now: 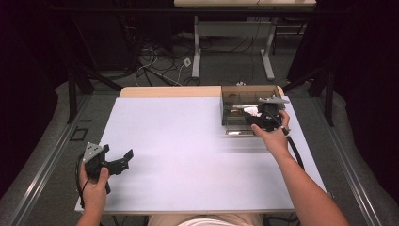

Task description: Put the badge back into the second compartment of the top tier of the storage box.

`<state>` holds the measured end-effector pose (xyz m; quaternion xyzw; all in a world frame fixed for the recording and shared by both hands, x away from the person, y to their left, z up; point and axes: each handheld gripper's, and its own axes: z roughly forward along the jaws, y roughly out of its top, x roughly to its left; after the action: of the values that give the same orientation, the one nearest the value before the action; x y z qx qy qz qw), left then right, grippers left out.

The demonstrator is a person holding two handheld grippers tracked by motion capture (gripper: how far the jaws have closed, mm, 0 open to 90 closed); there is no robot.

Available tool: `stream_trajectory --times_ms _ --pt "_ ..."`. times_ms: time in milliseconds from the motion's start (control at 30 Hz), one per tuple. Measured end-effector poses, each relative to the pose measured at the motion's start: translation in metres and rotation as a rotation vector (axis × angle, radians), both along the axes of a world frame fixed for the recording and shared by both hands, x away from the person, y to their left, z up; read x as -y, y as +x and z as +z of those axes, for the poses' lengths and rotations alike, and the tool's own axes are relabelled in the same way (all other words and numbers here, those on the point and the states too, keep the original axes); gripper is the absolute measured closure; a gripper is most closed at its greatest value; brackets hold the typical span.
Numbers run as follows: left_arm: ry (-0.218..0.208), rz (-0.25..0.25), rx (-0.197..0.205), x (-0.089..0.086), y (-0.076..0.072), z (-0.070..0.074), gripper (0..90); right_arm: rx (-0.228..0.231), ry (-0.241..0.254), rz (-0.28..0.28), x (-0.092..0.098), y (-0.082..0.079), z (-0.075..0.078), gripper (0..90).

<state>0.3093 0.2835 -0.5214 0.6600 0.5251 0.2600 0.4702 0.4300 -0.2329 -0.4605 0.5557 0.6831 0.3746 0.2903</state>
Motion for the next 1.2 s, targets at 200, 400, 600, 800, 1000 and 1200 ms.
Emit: stream_trajectory --times_ms 200,400,600,800,1000,1200 --pt "-0.005 0.005 0.0 0.001 0.0 -0.001 1.8 -0.031 0.005 -0.028 0.004 -0.001 -0.005 32.7" --pt "0.002 0.002 -0.006 0.0 0.0 -0.001 1.8 -0.065 0.022 -0.058 0.006 -0.002 -0.011 32.6" --pt "0.002 0.004 -0.006 -0.001 -0.001 -0.001 1.8 -0.096 0.043 -0.097 0.005 -0.004 -0.012 32.6" --pt "0.004 0.004 -0.002 0.0 0.0 -0.001 1.8 -0.099 0.026 -0.114 0.003 -0.006 -0.013 32.6" --pt "0.003 0.003 -0.001 0.0 0.0 -0.001 1.8 -0.101 0.022 -0.12 0.002 -0.008 -0.013 32.6" --pt "0.004 0.002 0.0 0.0 -0.001 0.0 1.8 -0.099 0.028 -0.127 0.004 -0.008 -0.016 32.6"
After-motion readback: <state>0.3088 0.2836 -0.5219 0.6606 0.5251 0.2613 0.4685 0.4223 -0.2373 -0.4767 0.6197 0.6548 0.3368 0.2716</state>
